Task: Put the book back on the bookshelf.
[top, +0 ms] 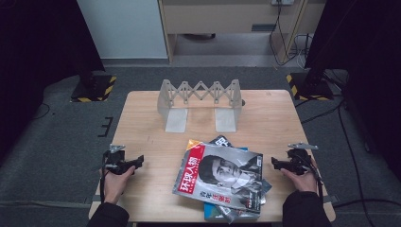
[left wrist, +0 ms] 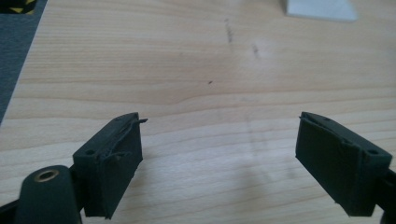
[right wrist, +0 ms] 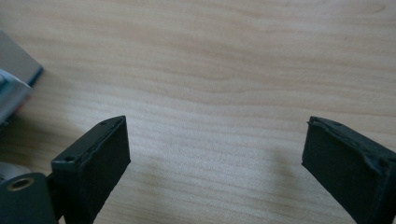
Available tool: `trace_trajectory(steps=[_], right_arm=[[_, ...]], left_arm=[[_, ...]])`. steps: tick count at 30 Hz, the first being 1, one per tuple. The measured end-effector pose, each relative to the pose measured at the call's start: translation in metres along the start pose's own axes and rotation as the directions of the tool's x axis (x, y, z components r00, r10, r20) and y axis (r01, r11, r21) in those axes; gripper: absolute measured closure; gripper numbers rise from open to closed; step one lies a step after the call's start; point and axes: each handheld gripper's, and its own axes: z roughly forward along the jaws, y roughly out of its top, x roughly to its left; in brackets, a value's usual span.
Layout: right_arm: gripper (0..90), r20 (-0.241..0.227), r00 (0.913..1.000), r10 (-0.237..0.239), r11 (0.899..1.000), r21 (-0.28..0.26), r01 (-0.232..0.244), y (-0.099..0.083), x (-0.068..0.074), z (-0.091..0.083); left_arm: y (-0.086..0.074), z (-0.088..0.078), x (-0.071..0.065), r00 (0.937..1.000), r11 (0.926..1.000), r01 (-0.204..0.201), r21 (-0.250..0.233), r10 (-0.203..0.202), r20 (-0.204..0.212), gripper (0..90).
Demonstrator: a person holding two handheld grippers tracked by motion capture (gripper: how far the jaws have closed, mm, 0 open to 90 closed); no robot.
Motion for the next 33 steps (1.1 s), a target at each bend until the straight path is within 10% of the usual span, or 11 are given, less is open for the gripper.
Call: trace_trajectory(steps=[15,33], right_arm=[[9.6,-0.052,0.9985,0.018,0.995,-0.097,-0.023,0.017,0.019,-0.035],[9.6,-0.122,0.9923,-0.023,0.986,-0.17,0.002,0.035,0.051,-0.065]], left_arm=[[0.003,-0.024,-0.03,0.9892,0.9972,-0.039,-0.065,0.047,0.138,17.9],[0.0,-0.042,-0.066,0.9555,0.9943,-0.065,-0.085,0.086,0.282,20.2]])
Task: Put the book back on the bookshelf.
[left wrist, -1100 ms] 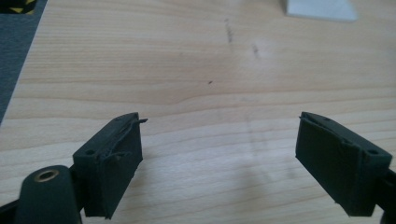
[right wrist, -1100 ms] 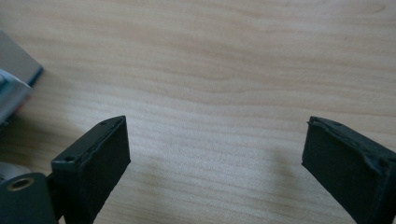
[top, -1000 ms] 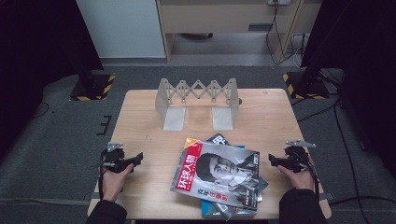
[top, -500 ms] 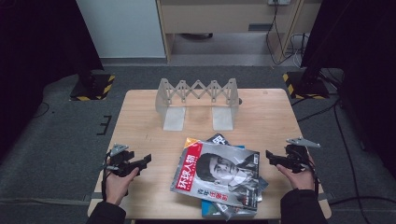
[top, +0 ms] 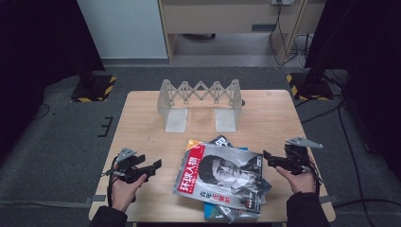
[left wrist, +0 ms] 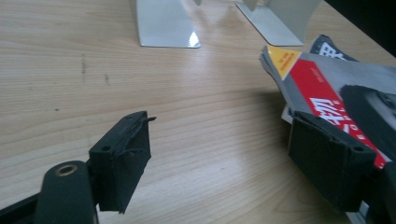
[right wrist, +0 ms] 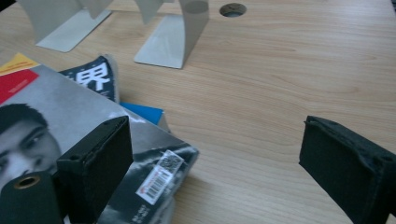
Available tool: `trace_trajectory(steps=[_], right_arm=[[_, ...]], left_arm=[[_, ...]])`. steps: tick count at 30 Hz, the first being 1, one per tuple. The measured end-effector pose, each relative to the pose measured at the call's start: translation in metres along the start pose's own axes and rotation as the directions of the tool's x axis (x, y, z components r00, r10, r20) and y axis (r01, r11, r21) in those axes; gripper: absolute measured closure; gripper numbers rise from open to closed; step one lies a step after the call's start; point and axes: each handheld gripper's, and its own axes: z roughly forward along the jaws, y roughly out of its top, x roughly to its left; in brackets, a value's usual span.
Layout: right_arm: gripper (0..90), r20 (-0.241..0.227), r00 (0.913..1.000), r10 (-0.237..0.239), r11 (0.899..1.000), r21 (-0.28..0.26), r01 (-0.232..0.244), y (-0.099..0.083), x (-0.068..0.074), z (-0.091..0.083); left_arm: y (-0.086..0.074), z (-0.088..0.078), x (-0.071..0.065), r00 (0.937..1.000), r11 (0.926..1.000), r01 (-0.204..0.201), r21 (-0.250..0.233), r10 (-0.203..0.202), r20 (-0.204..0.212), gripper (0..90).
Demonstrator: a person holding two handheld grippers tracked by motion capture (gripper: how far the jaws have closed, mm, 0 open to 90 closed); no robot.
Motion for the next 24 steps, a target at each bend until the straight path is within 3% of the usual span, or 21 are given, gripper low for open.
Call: trace_trajectory(steps=[9,15,24], right_arm=[[10.2,-0.057,0.9973,-0.047,0.999,0.008,0.047,0.004,0.027,0.001],[10.2,-0.099,0.9932,-0.061,0.998,0.021,0.063,0.002,0.042,0.006],[9.8,-0.141,0.9847,-0.102,0.993,0.048,0.11,-0.006,0.062,0.018]], left_arm=[[-0.008,0.001,-0.024,0.9959,0.9989,-0.021,0.041,0.018,0.089,23.5],[-0.013,0.004,-0.036,0.9914,0.9967,-0.038,0.071,0.029,0.128,24.9],[-0.021,0.011,-0.048,0.9842,0.9923,-0.033,0.119,0.012,0.177,28.5]])
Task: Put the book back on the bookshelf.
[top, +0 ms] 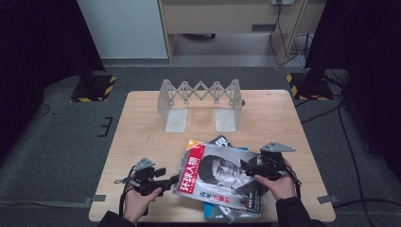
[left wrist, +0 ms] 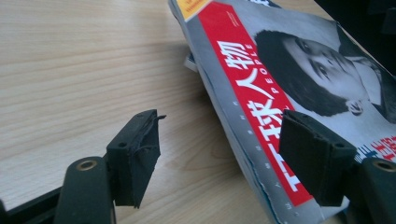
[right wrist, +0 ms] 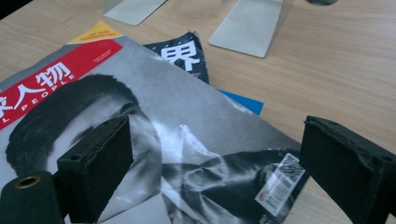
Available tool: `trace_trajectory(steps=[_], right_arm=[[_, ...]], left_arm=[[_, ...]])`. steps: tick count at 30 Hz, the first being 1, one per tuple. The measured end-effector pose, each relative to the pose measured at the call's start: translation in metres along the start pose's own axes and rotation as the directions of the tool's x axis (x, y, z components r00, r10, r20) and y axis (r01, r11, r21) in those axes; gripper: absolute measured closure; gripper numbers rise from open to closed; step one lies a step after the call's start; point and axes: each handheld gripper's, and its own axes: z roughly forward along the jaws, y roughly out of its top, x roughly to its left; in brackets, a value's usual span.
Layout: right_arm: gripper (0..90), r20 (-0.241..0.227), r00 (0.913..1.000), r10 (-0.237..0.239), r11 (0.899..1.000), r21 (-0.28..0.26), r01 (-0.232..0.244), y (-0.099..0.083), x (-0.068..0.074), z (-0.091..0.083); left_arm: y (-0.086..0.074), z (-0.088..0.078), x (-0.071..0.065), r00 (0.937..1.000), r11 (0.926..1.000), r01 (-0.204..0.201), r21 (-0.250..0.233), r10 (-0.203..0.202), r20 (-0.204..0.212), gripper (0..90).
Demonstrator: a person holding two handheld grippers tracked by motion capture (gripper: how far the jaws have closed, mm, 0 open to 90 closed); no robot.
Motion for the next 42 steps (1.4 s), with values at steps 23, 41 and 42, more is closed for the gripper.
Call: trace_trajectory(steps=[23,41,42], right_arm=[[10.1,-0.062,0.9961,-0.063,0.996,0.066,0.067,-0.016,0.024,0.023],[8.2,-0.047,0.9934,-0.105,0.993,0.054,0.107,-0.022,0.03,0.029],[8.1,-0.046,0.9933,-0.106,0.993,0.053,0.108,-0.022,0.029,0.029]], left_arm=[[-0.011,0.023,-0.011,0.9874,0.9915,0.059,0.116,-0.075,0.139,31.1],[0.0,0.013,-0.012,0.9311,0.9822,0.181,0.051,-0.188,0.313,49.3],[0.001,0.013,-0.013,0.929,0.9827,0.18,0.042,-0.184,0.321,50.1]])
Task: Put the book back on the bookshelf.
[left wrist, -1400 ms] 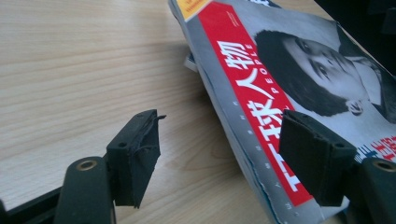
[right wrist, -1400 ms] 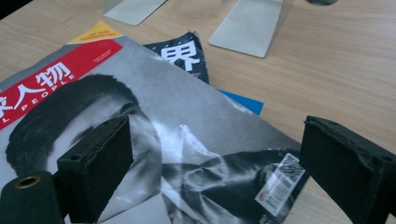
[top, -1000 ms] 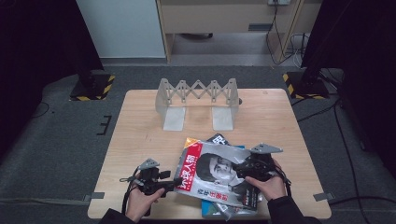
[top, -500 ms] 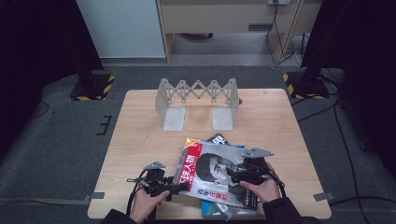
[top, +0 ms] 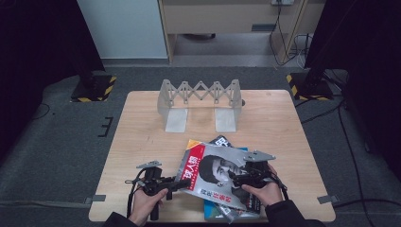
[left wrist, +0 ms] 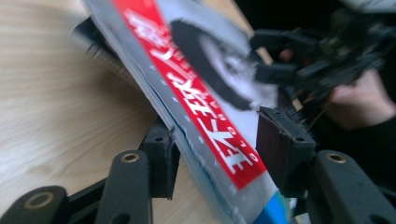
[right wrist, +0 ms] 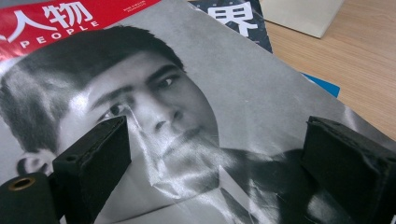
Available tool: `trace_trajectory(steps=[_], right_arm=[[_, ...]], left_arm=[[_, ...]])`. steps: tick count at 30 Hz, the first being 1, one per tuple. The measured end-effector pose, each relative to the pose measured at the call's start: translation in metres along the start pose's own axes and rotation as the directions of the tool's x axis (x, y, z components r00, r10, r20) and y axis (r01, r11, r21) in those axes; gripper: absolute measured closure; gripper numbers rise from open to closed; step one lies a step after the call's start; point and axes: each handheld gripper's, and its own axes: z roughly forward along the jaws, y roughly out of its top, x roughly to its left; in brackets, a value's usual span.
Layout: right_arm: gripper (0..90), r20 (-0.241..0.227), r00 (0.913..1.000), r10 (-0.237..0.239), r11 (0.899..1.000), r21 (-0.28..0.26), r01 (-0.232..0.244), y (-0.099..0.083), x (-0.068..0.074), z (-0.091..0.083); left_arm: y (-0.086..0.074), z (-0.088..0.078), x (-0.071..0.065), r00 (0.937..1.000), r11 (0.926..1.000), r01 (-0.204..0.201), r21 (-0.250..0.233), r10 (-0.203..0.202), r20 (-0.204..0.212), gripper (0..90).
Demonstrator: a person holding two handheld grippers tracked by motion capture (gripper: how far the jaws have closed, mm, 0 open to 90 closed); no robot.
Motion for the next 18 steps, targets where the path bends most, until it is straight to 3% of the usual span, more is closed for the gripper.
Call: trace_trajectory(steps=[7,18], right_arm=[[6.7,-0.001,1.0,-0.002,1.0,-0.002,0.002,-0.001,0.001,0.001],[8.7,-0.031,0.9986,0.044,0.999,-0.014,-0.044,0.001,-0.005,-0.001]], left_arm=[[0.003,0.009,0.0,0.9999,0.9992,0.014,0.038,-0.015,0.003,55.6],[0.016,0.011,0.003,0.9932,0.9876,0.114,0.107,-0.116,0.011,71.8]])
